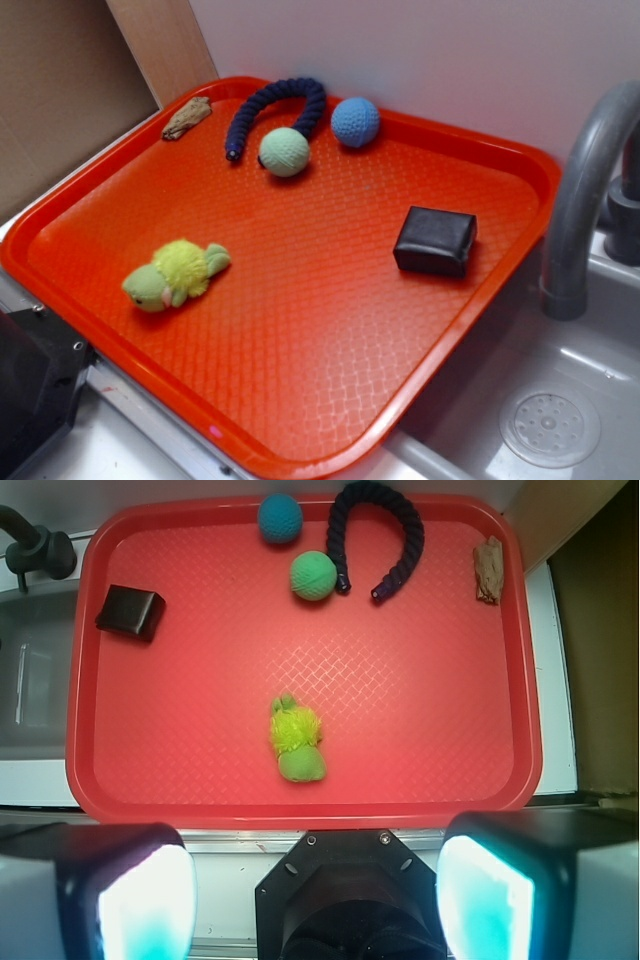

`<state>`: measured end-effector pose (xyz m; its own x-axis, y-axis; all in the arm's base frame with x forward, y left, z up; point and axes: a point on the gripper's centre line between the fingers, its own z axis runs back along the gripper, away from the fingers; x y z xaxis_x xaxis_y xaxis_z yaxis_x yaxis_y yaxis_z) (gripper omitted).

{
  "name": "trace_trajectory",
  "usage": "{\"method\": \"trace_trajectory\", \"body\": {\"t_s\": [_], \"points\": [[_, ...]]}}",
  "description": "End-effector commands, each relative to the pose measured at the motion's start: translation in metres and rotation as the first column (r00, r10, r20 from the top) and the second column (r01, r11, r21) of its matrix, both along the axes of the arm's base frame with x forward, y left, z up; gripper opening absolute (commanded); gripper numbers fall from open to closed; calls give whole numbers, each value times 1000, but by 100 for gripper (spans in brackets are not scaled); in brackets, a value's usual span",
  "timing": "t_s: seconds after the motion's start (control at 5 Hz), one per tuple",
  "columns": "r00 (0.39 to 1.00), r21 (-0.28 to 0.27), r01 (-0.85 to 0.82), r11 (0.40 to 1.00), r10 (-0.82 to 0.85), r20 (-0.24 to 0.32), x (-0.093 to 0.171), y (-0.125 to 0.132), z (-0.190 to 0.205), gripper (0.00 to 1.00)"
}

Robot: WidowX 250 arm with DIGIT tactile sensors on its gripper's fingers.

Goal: Grab the blue ball.

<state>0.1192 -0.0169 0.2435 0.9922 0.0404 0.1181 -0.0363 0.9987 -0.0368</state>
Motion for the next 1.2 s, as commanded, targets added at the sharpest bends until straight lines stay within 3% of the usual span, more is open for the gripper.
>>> {"method": "trace_trajectory", "body": {"t_s": [0.0,0.2,0.4,0.6,0.8,1.0], "points": [[1000,0,0,1000,0,0,0,0,0,100],[990,57,40,998,-47,132,50,25,-47,100],[978,32,84,996,-88,191,103,39,-73,100],[974,43,92,995,-98,204,154,43,-109,100],[970,1,117,993,-114,213,195,24,-129,100],[969,-29,112,993,-103,224,214,1,-133,100]]}}
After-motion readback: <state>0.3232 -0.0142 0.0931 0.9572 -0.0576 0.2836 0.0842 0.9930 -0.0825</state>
